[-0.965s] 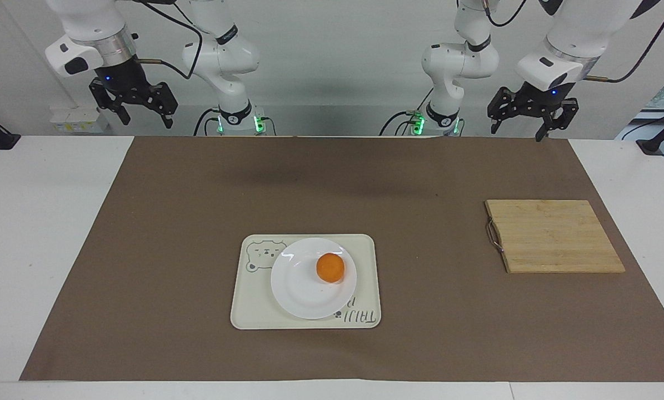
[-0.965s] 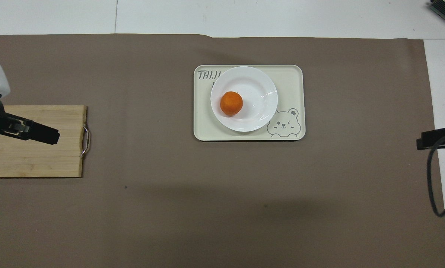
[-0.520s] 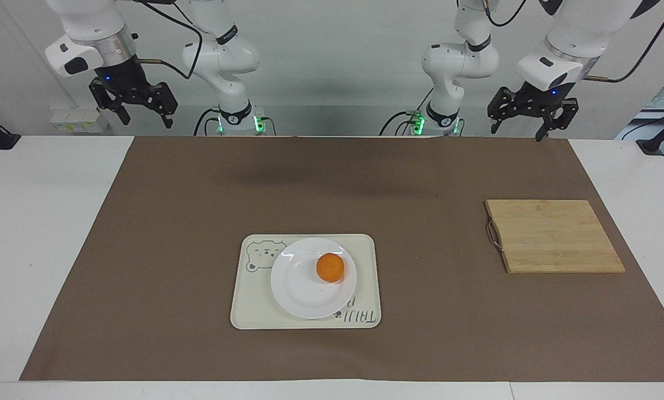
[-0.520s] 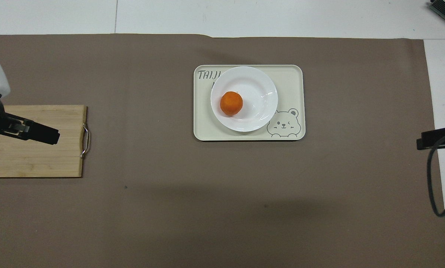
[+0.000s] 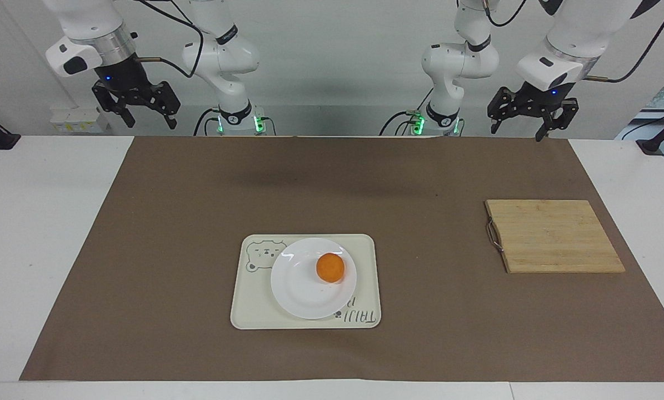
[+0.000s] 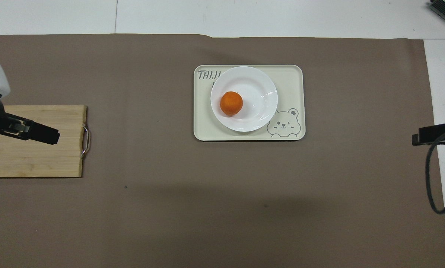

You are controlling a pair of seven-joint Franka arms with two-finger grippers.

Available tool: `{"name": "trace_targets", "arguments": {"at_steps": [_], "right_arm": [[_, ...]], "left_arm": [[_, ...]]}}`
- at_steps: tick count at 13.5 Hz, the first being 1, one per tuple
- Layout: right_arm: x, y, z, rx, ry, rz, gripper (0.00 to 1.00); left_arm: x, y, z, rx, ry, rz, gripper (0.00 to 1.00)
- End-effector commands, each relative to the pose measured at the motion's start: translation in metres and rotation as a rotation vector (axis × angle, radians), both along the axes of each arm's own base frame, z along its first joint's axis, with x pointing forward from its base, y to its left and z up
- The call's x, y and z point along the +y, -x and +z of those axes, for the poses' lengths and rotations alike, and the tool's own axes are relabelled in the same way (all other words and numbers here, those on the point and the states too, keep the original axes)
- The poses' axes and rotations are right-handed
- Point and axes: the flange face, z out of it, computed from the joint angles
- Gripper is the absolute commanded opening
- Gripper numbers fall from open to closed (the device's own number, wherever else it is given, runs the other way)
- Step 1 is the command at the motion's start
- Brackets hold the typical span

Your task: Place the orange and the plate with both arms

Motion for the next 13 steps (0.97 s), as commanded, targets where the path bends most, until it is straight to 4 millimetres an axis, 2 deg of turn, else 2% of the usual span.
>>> {"name": "trace_targets", "arguments": {"at_steps": [1, 13], "right_arm": [[0.0008, 0.0039, 0.001, 0.001, -0.003, -0.019, 1.0], [0.004, 0.0031, 0.0019, -0.003, -0.016, -0.01, 1.0]], "left_arm": [[0.0033, 0.0058, 0.0008, -0.017, -0.016, 0.011, 1.0], [0.0033, 0.0058, 0.0008, -0.017, -0.016, 0.011, 1.0]]}}
